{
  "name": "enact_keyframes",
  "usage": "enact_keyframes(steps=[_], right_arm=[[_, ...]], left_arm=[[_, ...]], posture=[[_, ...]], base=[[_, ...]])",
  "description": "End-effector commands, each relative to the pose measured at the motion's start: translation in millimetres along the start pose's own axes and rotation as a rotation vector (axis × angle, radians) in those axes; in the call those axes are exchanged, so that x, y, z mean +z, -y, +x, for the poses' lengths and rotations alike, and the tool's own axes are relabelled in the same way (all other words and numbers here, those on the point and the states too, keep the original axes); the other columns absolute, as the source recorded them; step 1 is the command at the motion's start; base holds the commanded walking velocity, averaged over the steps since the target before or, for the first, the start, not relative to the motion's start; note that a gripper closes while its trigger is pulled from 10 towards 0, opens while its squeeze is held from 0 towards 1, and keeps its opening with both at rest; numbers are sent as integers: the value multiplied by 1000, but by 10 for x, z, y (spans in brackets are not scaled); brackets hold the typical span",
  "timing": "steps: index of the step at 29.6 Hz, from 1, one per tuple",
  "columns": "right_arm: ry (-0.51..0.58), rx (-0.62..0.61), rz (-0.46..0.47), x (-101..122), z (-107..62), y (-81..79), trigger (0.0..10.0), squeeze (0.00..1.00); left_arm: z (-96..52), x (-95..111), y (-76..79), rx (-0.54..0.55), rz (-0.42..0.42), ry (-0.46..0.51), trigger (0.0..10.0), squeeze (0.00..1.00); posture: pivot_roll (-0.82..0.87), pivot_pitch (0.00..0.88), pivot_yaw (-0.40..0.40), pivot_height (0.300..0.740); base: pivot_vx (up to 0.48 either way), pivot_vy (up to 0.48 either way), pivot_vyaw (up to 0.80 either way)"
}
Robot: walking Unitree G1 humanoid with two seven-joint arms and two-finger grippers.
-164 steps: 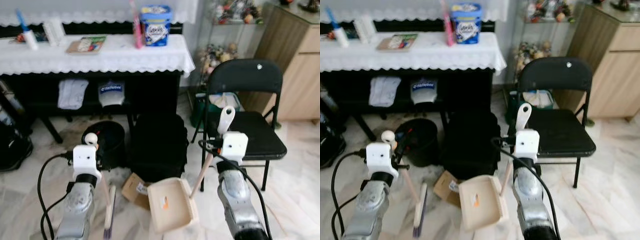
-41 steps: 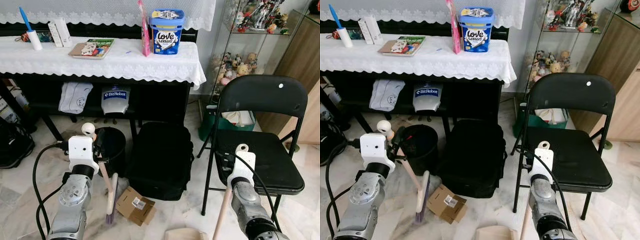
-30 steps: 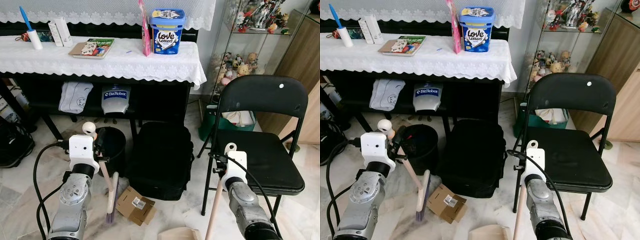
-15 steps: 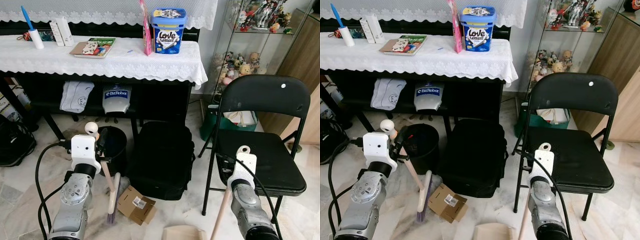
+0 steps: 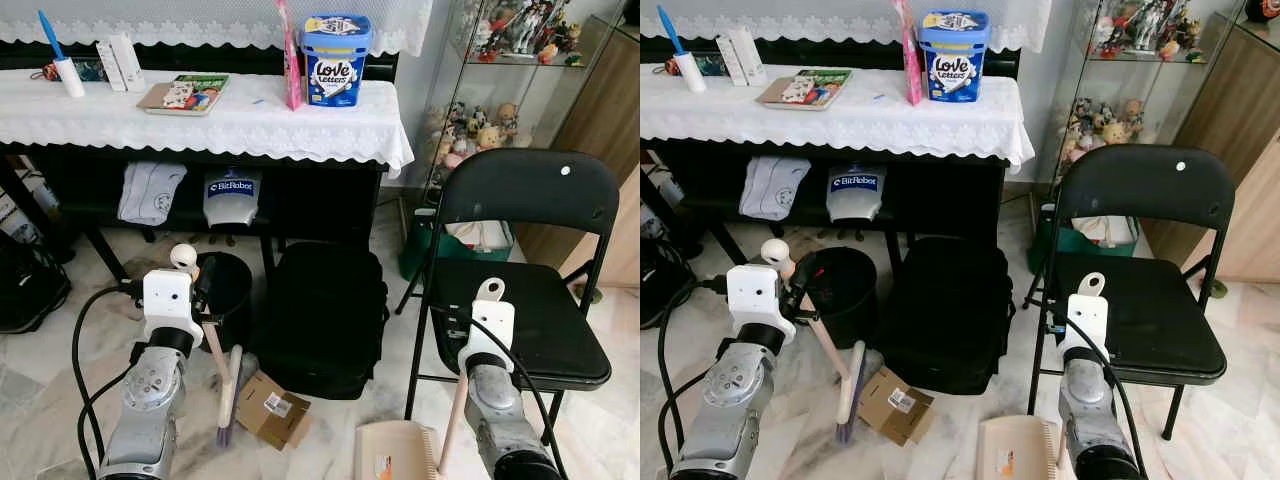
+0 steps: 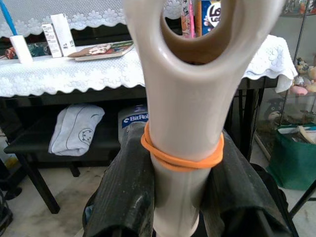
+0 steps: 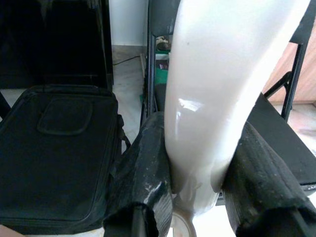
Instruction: Sweep floor
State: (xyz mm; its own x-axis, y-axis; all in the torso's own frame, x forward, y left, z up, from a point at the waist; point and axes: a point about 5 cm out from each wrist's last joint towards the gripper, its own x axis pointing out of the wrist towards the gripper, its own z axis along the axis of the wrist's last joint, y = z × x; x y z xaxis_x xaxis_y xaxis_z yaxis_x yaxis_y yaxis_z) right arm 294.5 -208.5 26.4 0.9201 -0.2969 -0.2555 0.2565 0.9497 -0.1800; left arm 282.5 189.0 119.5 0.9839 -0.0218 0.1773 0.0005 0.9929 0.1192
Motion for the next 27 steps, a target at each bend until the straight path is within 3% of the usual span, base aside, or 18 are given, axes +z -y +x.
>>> enact_keyframes(steps=[1, 18, 19, 21, 22, 23, 25, 26, 27], right_arm=[[-13, 16, -8, -19, 9, -39, 10000, 0], [-32, 21, -12, -86, 8, -72, 10000, 0], [-29, 24, -8, -83, 10, -75, 10000, 220], [-27, 29, -3, -75, 12, -82, 10000, 843], [-27, 29, -3, -75, 12, -82, 10000, 843], [-29, 30, 6, -71, 16, -90, 10000, 1000], [-34, 28, 19, -71, 20, -96, 10000, 1000], [-37, 27, 23, -69, 24, -98, 10000, 573], [-38, 27, 24, -67, 26, -99, 10000, 0]], left_arm=[[37, 107, -7, 5, 7, 51, 10000, 0], [32, 101, -18, 4, 9, 50, 10000, 0], [33, 101, -16, 4, 9, 50, 10000, 0], [35, 100, -15, 2, 9, 50, 10000, 0], [35, 100, -15, 2, 9, 50, 10000, 0], [37, 99, -14, 2, 9, 49, 10000, 0], [39, 98, -15, 1, 10, 48, 10000, 0], [39, 98, -15, 1, 10, 47, 10000, 0], [39, 97, -16, 0, 11, 47, 10000, 0]], posture=[[72, 0, 0, 740], [76, 0, 2, 740], [76, 0, 2, 740], [77, 0, 2, 740], [77, 0, 2, 740], [79, 0, 2, 740], [79, 0, 2, 740], [78, 0, 2, 740], [78, 0, 2, 740]], base=[[0, 0, 0], [0, 0, 0], [0, 0, 0], [0, 0, 0], [0, 0, 0], [0, 0, 0], [0, 0, 0], [0, 0, 0], [0, 0, 0]])
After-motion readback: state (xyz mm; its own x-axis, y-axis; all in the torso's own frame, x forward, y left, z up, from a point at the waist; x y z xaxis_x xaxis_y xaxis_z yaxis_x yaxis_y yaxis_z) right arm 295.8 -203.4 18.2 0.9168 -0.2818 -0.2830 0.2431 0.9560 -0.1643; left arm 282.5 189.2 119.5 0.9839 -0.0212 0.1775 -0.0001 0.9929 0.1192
